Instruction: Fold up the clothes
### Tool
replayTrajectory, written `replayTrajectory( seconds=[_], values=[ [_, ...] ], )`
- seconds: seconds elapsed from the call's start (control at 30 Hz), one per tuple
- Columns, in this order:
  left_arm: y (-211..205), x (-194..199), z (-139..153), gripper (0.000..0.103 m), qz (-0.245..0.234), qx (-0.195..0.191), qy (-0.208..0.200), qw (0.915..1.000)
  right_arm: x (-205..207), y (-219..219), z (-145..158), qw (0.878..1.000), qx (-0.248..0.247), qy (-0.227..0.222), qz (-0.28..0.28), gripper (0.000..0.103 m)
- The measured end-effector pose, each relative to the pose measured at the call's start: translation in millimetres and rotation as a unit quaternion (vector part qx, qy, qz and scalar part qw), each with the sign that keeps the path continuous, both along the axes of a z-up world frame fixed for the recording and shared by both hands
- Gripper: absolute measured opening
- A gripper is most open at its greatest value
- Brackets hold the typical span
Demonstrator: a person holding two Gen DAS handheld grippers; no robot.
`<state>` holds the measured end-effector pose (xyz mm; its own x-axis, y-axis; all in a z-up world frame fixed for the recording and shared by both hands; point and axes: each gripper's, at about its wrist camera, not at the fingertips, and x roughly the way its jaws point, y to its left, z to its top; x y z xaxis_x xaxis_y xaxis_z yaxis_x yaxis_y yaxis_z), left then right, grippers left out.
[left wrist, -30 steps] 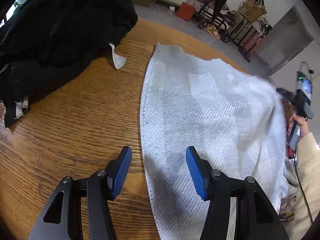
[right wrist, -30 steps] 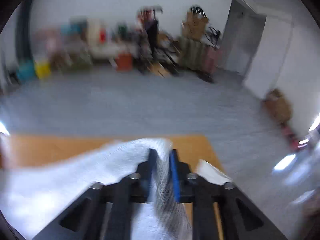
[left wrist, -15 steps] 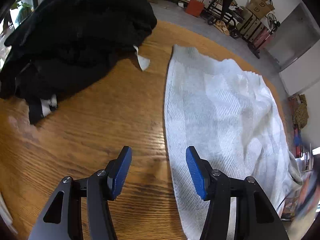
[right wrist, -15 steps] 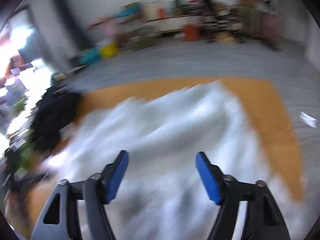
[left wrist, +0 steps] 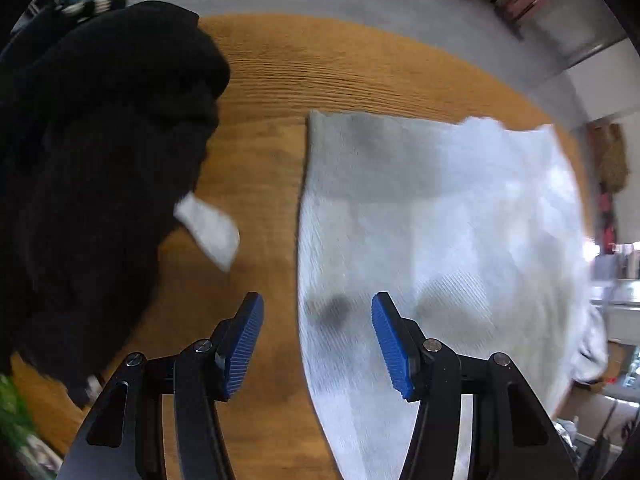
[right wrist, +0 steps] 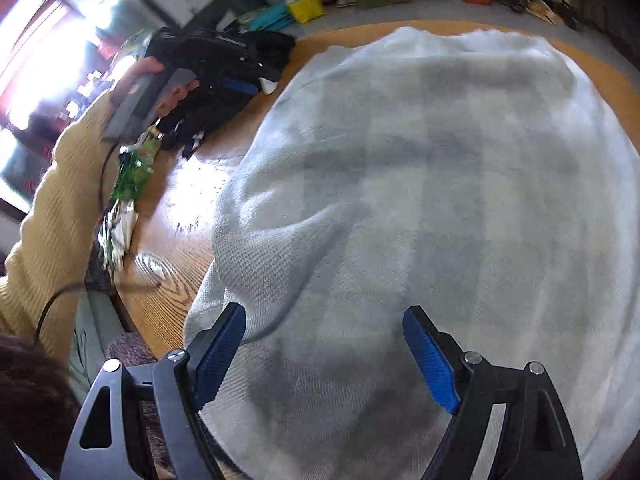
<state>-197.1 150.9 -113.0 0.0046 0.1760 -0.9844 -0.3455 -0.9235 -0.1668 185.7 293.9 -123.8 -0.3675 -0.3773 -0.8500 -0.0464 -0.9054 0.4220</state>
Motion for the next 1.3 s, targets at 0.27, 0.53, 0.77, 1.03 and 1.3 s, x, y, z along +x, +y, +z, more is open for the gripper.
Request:
replayTrajectory(
  seconds=[0.27,0.53,0.77,1.03,1.3],
  values=[
    [24,-25,-13,0.058,-0.023,0.006,0.027,0.9993,48,49,13,0.991,0.017,-0.033,-0.125,0.085],
    [19,-20,-16,0.054,-0.029,0.024,0.023,0.9990,113,111,30,0.960,0.077,-0.060,-0.263,0.087],
    [16,-13,-12,0.008,-0.013,0.020,0.076,0.9968,156,162,17,0.918,0.136,-0.119,-0.353,0.088],
    [0,-12,10,0.007,0.023,0.020,0.158,0.9870,144,180,-21,0.915,0.147,-0.181,-0.330,0.088],
    [1,-32,15,0.007,0.004,-0.016,0.164,0.9863,118,166,-38,0.921,0.183,-0.208,-0.273,0.088]
  ],
)
